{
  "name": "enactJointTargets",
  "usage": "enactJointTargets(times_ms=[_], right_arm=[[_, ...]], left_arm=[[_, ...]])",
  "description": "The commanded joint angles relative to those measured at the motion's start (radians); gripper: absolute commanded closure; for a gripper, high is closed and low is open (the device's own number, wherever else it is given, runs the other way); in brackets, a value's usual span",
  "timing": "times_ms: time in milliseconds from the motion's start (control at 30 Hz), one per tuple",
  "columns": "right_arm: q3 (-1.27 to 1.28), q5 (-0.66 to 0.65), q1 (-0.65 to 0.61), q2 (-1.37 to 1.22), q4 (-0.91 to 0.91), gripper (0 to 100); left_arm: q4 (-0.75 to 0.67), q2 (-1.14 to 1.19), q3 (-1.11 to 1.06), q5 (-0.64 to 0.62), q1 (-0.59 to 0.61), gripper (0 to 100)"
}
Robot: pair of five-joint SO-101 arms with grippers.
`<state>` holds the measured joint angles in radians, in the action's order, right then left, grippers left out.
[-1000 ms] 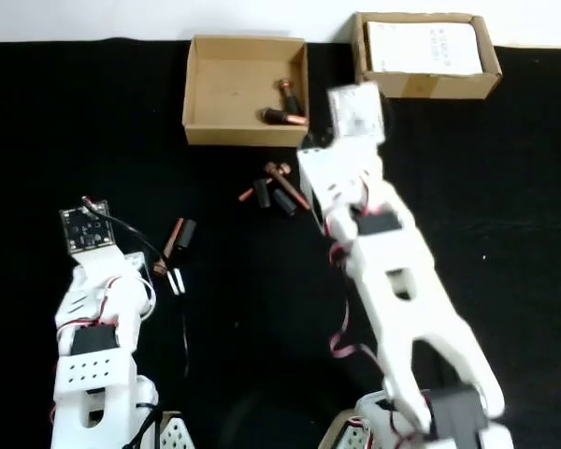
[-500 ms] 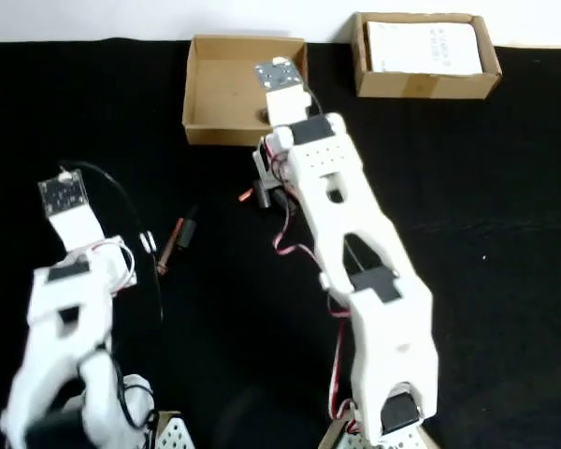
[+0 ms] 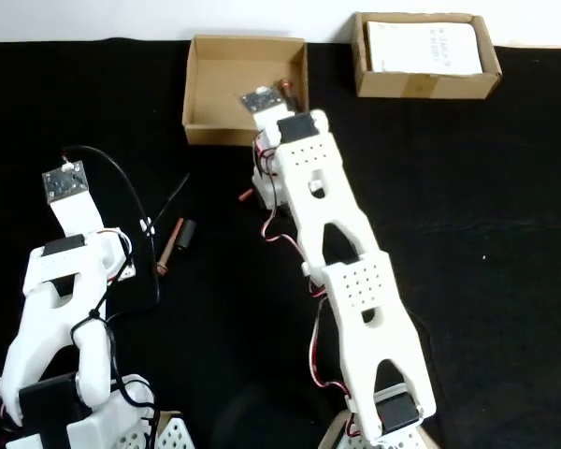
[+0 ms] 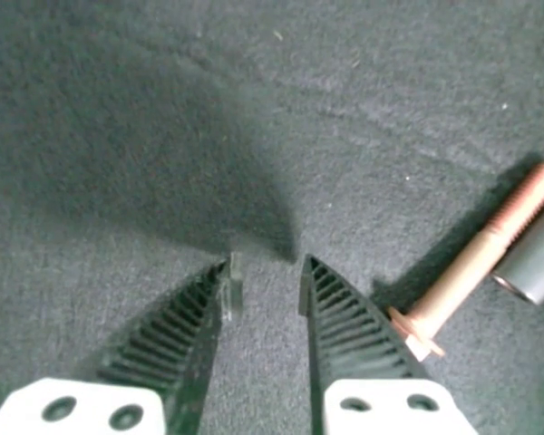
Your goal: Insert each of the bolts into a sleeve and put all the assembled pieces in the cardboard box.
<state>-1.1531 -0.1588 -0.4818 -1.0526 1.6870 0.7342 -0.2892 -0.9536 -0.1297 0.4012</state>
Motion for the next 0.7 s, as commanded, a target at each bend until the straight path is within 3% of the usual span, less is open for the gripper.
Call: enactJointTargets(times_ms=[0, 267, 667], right_arm=[[-0.056, -0.018, -0.005, 0.004, 0.019, 79.3], [-0.056, -0.129, -0.019, -0.004, 0.036, 91.6], [-0.056, -0.232, -0.018, -0.053, 0.015, 91.8]], left_arm=[[0.003, -0.001, 0.036, 0.0, 0.005, 88], [0.003, -0.001, 0.036, 0.0, 0.005, 88], [0.003, -0.001, 0.036, 0.0, 0.005, 88]])
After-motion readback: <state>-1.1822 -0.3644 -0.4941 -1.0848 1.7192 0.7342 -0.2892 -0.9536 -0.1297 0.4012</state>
